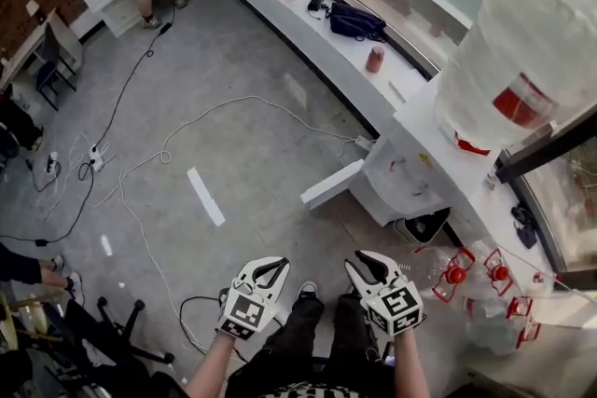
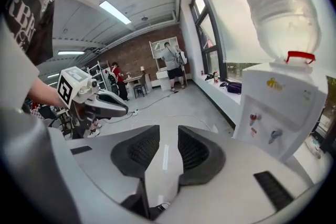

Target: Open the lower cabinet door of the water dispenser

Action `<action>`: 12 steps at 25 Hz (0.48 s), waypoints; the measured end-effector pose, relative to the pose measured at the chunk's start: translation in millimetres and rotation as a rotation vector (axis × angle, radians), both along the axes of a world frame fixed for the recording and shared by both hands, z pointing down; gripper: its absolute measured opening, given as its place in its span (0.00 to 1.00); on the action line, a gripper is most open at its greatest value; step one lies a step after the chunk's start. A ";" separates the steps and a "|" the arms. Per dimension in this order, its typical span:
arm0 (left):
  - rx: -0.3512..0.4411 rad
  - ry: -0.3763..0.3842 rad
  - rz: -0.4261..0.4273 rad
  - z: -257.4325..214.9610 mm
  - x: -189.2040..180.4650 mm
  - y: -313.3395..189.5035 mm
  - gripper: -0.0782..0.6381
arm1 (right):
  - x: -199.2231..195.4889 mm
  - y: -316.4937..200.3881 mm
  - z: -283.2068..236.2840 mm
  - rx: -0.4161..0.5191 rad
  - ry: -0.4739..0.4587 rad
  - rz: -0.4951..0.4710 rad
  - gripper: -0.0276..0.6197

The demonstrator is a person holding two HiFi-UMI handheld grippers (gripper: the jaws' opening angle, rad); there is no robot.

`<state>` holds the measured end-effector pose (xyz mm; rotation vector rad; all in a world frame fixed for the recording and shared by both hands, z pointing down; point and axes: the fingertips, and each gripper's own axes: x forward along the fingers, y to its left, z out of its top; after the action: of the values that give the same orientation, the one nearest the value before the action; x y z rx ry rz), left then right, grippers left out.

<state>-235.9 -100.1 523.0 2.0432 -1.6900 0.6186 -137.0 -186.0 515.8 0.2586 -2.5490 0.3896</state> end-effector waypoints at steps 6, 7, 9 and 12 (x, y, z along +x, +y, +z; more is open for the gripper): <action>0.030 0.080 0.030 -36.0 32.6 19.3 0.14 | 29.7 23.5 -55.7 0.048 -0.013 0.042 0.22; 0.027 0.090 0.039 -36.3 37.9 21.2 0.14 | 32.5 28.1 -63.4 0.058 -0.015 0.045 0.22; 0.017 0.092 0.062 -34.9 49.3 21.5 0.14 | 41.8 38.2 -74.2 0.069 -0.012 0.049 0.21; 0.030 0.085 0.095 -43.6 67.7 15.0 0.14 | 62.5 54.4 -87.4 0.060 -0.004 0.061 0.21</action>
<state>-168.3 -85.1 479.4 2.1498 -1.5706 0.5323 -74.6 -131.7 428.4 0.3596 -2.5645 0.3369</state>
